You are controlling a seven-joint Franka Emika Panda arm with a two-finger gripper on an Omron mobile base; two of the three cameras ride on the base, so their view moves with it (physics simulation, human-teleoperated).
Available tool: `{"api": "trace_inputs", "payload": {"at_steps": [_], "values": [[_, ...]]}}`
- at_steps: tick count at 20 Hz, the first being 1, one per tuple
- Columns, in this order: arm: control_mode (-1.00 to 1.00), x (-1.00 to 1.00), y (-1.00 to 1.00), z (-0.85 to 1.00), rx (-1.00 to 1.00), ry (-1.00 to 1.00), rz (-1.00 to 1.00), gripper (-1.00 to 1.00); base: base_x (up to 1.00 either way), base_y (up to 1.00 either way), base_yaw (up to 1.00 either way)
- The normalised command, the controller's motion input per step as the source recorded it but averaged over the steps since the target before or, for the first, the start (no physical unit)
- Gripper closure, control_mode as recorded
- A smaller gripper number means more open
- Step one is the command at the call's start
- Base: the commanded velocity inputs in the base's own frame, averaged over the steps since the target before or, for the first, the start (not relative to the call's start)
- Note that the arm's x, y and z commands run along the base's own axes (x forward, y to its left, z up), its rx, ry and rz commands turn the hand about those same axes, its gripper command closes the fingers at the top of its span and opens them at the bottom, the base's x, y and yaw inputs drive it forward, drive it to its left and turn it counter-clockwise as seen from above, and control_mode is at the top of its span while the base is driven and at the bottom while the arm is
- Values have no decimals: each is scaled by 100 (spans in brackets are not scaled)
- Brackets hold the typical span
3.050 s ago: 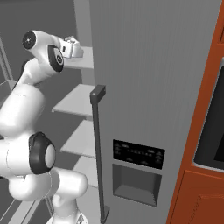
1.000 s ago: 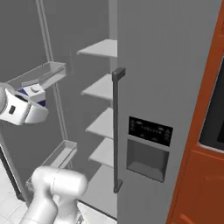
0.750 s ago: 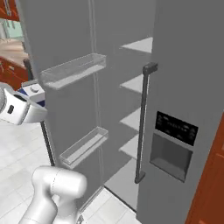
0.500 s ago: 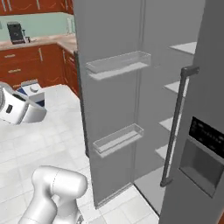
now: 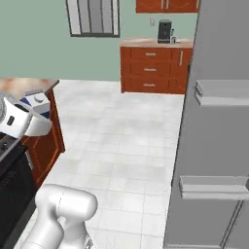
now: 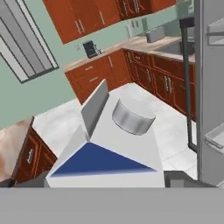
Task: Take a sugar cube from the saucer and place it inside the coffee. Then, grab milk from the fridge and place it next to the coffee on the counter to sweeten the coffee.
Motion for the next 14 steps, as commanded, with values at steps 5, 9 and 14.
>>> {"api": "trace_inputs", "payload": {"at_steps": [5,9,14], "values": [[100,0,0,0,0,0,0,100,20,45,84],[100,0,0,0,0,0,0,100,80,76,46],[100,0,0,0,0,0,0,100,100,8,5]]}}
